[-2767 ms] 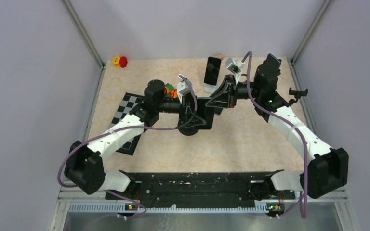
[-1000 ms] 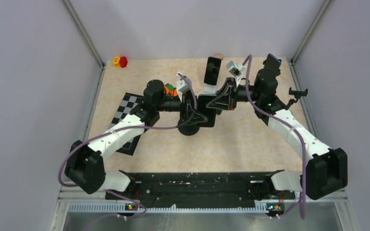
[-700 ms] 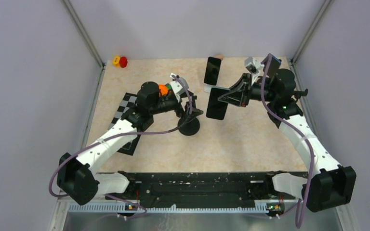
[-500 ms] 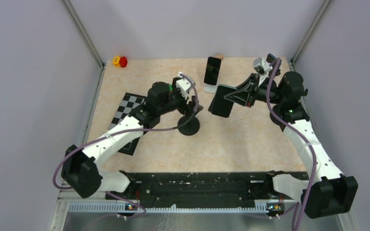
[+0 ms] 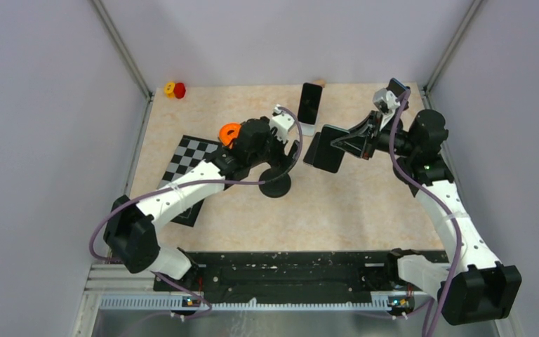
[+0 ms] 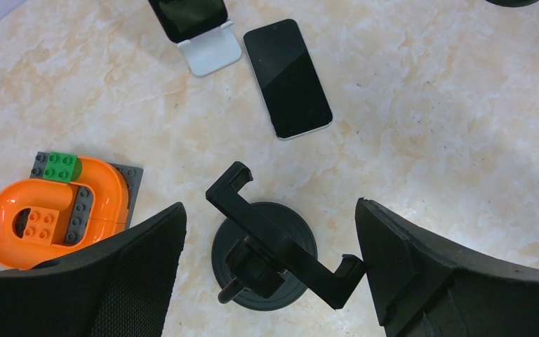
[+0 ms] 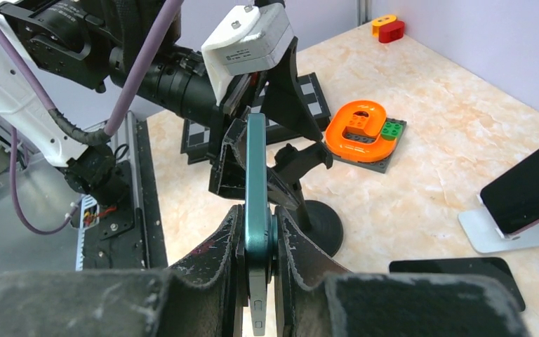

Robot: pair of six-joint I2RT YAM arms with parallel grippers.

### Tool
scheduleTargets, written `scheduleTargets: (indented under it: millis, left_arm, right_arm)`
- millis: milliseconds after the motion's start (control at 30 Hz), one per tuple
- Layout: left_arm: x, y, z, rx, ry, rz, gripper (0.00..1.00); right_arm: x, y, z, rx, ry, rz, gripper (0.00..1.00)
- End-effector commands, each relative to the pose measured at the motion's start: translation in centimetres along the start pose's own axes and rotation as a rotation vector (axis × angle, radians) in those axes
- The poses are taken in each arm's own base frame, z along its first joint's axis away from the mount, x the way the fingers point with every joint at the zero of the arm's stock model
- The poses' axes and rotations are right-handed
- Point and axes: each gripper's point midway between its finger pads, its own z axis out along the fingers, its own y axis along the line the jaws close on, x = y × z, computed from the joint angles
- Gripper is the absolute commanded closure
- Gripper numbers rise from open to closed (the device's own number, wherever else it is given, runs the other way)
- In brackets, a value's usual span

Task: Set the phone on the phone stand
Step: Install the phone on the phone stand.

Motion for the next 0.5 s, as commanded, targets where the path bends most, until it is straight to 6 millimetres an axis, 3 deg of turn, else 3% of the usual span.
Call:
scheduleTargets:
  millis: [0, 333, 467]
  left_arm:
    - [-1.0, 0.5, -0.3, -0.025, 0.014, 0.035, 0.09]
    - [-0.2, -0.4, -2.1, 0.062, 0.110, 0.154, 0.14]
    - [-0.2, 1.2, -3.2, -0.010, 0.134, 0.215, 0.09]
  right_arm:
    - [-1.5, 0.1, -0.6, 0.020, -0.039, -0.091, 1.00]
    - [-1.4, 0.0, -0.9, 0.033, -0.038, -0.102, 1.00]
    - [-1.3, -0.2, -0.9, 0.037, -0.036, -0.101, 1.00]
